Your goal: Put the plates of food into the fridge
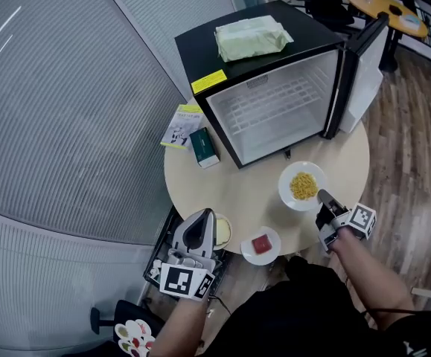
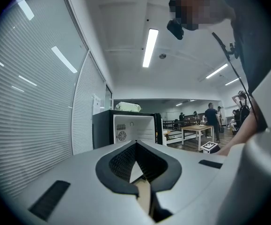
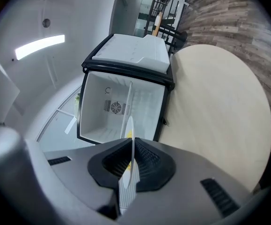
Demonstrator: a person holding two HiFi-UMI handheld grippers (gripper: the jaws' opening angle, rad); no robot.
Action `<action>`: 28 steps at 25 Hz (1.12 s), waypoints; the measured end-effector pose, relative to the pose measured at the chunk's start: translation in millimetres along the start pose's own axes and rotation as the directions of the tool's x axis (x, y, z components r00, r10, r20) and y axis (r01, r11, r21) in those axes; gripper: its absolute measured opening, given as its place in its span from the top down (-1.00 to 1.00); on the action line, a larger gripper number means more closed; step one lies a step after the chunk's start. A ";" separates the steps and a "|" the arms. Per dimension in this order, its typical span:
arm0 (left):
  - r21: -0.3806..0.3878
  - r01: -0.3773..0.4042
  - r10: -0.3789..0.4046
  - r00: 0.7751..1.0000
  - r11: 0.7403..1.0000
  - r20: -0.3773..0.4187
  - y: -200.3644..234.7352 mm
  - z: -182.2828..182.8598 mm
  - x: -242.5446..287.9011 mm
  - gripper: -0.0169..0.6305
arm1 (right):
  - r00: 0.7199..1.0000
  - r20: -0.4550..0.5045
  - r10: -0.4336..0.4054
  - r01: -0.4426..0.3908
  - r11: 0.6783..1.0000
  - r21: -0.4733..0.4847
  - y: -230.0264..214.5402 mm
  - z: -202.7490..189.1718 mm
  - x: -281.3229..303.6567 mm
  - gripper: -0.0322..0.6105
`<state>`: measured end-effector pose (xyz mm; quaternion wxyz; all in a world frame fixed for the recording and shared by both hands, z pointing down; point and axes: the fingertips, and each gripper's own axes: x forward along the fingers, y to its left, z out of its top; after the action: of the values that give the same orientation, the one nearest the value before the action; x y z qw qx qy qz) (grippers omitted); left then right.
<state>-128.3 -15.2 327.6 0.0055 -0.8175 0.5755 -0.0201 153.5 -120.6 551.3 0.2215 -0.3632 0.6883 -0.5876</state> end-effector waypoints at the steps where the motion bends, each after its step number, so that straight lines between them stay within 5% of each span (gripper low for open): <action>1: 0.001 -0.006 0.006 1.000 1.000 0.000 2.4 0.6 2.3 0.94 | 1.000 -0.007 0.009 -0.009 1.000 0.003 4.9 1.9 5.4 0.84; 28: 0.006 -0.117 0.117 0.992 0.993 0.037 35.3 20.1 72.6 0.94 | 0.995 -0.078 0.056 -0.055 0.998 0.010 65.0 50.7 128.5 0.84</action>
<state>-136.3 -95.7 308.3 0.0205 -0.7827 0.6221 -0.0072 93.0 -248.1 493.3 0.2121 -0.3197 0.7040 -0.5977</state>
